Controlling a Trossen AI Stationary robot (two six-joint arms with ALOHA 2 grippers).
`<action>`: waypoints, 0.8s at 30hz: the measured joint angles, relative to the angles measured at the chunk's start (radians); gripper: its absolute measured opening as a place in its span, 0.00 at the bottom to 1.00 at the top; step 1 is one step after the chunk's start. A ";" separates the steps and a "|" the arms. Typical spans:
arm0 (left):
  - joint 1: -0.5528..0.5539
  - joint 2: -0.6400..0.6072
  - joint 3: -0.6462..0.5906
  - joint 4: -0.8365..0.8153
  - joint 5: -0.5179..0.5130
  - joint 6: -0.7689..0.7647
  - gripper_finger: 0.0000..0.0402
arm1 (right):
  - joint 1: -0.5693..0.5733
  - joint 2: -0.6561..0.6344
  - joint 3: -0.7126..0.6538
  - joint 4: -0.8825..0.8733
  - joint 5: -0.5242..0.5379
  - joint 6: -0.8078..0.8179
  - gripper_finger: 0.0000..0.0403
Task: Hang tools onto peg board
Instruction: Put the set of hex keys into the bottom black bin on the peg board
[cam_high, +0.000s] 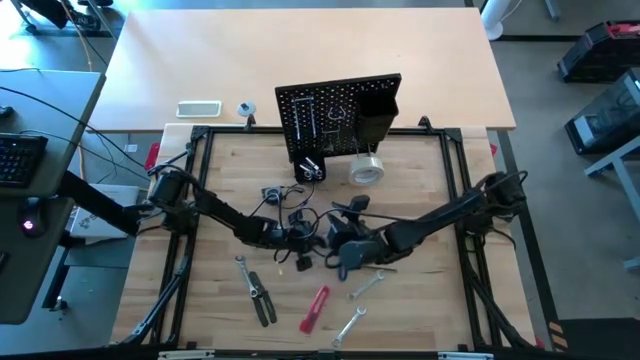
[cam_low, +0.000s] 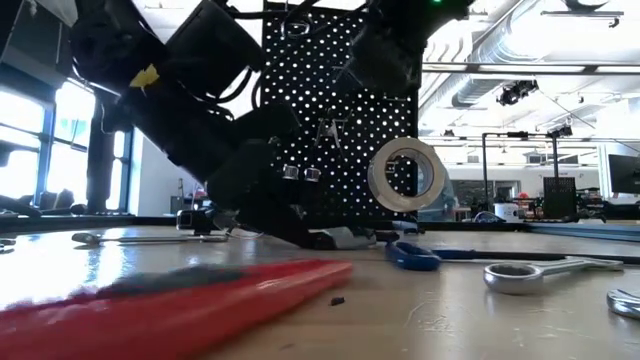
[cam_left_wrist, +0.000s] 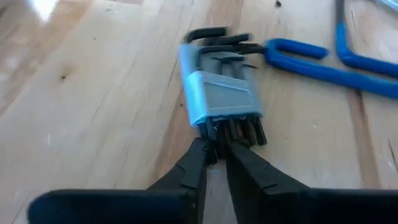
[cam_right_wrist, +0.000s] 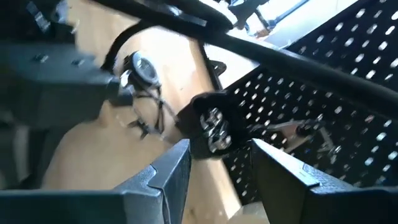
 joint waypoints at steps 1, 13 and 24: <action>0.000 -0.006 0.000 -0.013 0.002 0.000 0.10 | 0.003 0.000 0.000 -0.037 -0.013 0.048 0.40; 0.000 -0.015 -0.001 -0.038 0.013 0.035 0.10 | -0.012 0.011 -0.062 -0.226 -0.283 0.440 0.40; -0.016 -0.138 -0.008 -0.224 0.048 0.048 0.10 | -0.069 0.012 -0.265 0.072 -0.391 0.470 0.40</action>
